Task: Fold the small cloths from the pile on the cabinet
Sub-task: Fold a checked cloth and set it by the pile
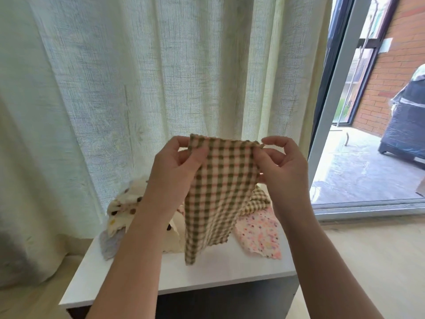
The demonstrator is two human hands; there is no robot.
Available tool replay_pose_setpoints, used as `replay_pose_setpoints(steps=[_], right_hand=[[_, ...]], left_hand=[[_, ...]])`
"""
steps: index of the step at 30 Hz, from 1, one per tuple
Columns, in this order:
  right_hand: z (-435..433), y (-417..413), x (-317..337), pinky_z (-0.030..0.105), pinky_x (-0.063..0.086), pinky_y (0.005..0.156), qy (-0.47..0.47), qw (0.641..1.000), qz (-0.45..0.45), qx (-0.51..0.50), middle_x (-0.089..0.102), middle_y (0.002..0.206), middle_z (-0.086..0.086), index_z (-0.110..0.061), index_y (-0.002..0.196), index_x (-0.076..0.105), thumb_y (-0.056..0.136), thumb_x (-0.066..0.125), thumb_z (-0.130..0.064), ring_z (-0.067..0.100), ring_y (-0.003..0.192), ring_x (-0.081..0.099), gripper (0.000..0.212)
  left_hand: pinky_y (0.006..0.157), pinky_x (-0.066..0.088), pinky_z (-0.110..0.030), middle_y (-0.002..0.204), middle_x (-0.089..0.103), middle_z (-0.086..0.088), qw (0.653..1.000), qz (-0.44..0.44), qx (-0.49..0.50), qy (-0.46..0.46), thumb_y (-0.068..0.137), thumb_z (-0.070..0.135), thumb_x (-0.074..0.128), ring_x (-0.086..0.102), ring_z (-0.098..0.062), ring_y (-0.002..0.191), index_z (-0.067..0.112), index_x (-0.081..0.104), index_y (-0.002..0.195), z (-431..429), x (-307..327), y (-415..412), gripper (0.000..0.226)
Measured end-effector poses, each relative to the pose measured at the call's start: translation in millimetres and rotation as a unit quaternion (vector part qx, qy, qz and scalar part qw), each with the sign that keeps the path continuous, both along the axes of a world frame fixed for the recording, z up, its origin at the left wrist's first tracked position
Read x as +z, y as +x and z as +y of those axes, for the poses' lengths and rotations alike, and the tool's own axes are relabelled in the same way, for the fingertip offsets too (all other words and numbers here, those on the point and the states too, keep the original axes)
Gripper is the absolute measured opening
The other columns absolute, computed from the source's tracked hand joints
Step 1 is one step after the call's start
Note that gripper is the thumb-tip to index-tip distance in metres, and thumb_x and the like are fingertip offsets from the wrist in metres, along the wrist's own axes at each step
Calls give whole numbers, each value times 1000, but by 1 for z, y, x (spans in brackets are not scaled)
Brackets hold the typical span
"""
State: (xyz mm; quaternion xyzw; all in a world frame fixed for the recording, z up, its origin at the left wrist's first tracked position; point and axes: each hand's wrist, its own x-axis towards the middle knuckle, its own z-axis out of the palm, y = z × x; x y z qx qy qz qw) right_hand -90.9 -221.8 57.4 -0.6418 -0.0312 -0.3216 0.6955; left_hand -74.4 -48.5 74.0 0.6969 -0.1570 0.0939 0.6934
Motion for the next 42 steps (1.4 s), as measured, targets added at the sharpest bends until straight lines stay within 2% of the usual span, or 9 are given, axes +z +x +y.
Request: replay_pose_setpoints(steps=[4, 9, 13, 18, 22, 28, 30, 36, 42], right_hand=[[-7, -1, 3, 31, 54, 68, 28, 999, 29, -12, 76, 83, 0, -26, 110, 63, 90, 67, -17, 13, 73, 70, 22], [-9, 1, 0, 29, 56, 72, 56, 973, 158, 157, 76, 86, 3, -10, 97, 72, 90, 67, -19, 16, 81, 72, 13], [-9, 5, -2, 22, 53, 59, 74, 983, 138, 93, 76, 79, -4, -18, 92, 71, 94, 63, -20, 9, 72, 72, 9], [-15, 10, -6, 30, 56, 70, 104, 976, 174, 83, 77, 90, 1, -16, 94, 72, 95, 61, -30, 12, 80, 74, 18], [-13, 13, -11, 28, 57, 66, 72, 931, 284, 218, 77, 90, 4, -6, 99, 71, 90, 66, -30, 15, 78, 73, 25], [-12, 20, -19, 31, 56, 68, 105, 942, 265, 177, 77, 92, 5, -9, 104, 71, 93, 63, -21, 15, 80, 74, 18], [-15, 21, -19, 33, 57, 73, 99, 942, 267, 178, 77, 94, 5, -11, 105, 71, 93, 63, -24, 18, 84, 74, 19], [-15, 17, -21, 37, 57, 81, 6, 955, 240, 175, 76, 96, 7, -10, 112, 64, 84, 74, -15, 21, 90, 74, 30], [-15, 14, -19, 30, 58, 73, -90, 979, 148, 105, 76, 90, 6, -40, 128, 46, 82, 77, -12, 17, 82, 74, 62]], left_hand=[[91, 54, -33, 94, 76, 5, 996, 15, -38, 83, 88, 25, 66, 71, -11, 92, 25, 73, 95, 0, -7, 5, 10], [81, 56, -35, 90, 74, -1, 994, -40, 72, 74, 97, 34, 54, 70, -17, 88, 22, 72, 91, -16, -13, 6, 22], [78, 56, -28, 89, 76, 8, 994, 80, -13, 76, 90, 44, 61, 72, -9, 82, 25, 72, 96, -17, -13, 6, 23], [68, 56, -23, 89, 76, 5, 982, 141, -86, 96, 91, 28, 64, 72, -9, 78, 20, 71, 98, -14, -22, 13, 12], [86, 56, -34, 92, 76, 7, 991, 119, 10, 64, 90, 35, 65, 72, -13, 88, 26, 72, 97, -13, -29, 23, 13], [65, 54, -24, 88, 77, 2, 980, 183, -65, 48, 85, 41, 67, 73, -13, 78, 19, 73, 98, -5, -24, 24, 26], [68, 56, -28, 93, 76, -2, 974, 189, -94, 80, 85, 30, 70, 73, -17, 82, 14, 72, 105, -3, -26, 25, 25], [80, 58, -35, 88, 75, -3, 989, 123, 65, 58, 81, 31, 76, 72, -17, 82, 18, 62, 90, -4, -31, 31, 21], [87, 54, -29, 95, 74, 8, 992, 18, -5, 126, 84, 13, 73, 70, -6, 87, 38, 51, 123, -1, -26, 24, 52]])
